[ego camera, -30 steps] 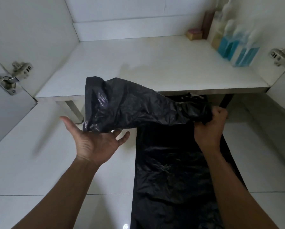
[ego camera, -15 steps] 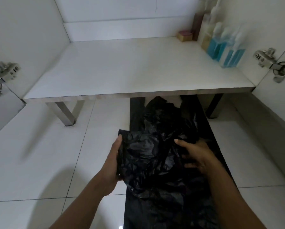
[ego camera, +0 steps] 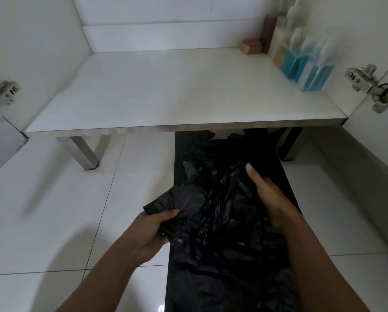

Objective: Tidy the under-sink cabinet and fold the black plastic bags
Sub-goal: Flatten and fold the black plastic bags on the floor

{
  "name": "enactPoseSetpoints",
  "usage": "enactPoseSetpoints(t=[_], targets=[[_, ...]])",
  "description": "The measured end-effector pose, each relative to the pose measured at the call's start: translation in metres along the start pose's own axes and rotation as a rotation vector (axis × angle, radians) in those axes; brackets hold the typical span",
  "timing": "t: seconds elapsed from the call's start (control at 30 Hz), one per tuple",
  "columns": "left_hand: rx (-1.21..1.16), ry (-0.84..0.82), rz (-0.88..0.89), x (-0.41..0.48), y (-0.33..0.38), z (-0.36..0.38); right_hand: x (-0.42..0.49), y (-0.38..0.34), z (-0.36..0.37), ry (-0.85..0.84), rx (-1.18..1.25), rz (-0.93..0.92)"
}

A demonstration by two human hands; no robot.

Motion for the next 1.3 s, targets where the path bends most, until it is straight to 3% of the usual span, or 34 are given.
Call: enactPoseSetpoints(t=[0.1, 0.17, 0.27, 0.33, 0.47, 0.57, 0.67, 0.83, 1.1, 1.17, 1.23, 1.3], targets=[[-0.220, -0.070, -0.036, 0.006, -0.016, 0.012, -0.011, 0.015, -0.004, -0.051, -0.207, -0.094], [-0.177, -0.052, -0.049, 0.003, -0.016, 0.012, -0.008, 0.022, -0.013, 0.031, -0.279, -0.186], [-0.031, 0.243, 0.005, 0.001, -0.007, -0.007, -0.001, 0.019, -0.041, 0.167, -0.409, -0.296], [0.108, 0.398, 0.030, 0.000, -0.005, -0.018, 0.002, 0.018, -0.065, 0.248, -0.470, -0.272], [0.391, 0.358, 0.025, -0.009, -0.010, -0.027, -0.018, 0.018, -0.093, 0.254, -0.278, -0.129], [0.480, 0.354, 0.011, -0.011, -0.017, -0.025, -0.051, 0.025, -0.092, 0.089, -0.199, -0.019], [0.564, 0.400, -0.012, -0.007, -0.024, -0.021, -0.079, 0.039, -0.091, -0.027, -0.311, -0.040], [0.810, 0.415, -0.050, -0.010, -0.043, -0.017, -0.106, 0.052, -0.108, 0.140, -0.516, -0.158], [1.220, 0.455, -0.099, -0.021, -0.065, -0.019, -0.122, 0.070, -0.113, 0.153, -0.705, -0.105], [1.374, 0.546, -0.094, -0.028, -0.064, -0.020, -0.128, 0.068, -0.112, 0.217, -0.868, -0.132], [1.514, 0.823, 0.115, -0.039, -0.056, -0.016, -0.134, 0.059, -0.105, 0.349, -1.088, -0.229], [1.441, 0.947, 0.543, -0.051, -0.053, 0.005, -0.137, 0.048, -0.081, 0.409, -1.154, -0.385]])
Point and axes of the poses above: each hand's wrist, its own x-axis towards the middle knuckle, its own z-axis out of the palm, y = z × x, the point moved 4 cm from there along x, towards the middle knuckle, and after that the axes turned 15 degrees about -z, right-handed, at the moved point
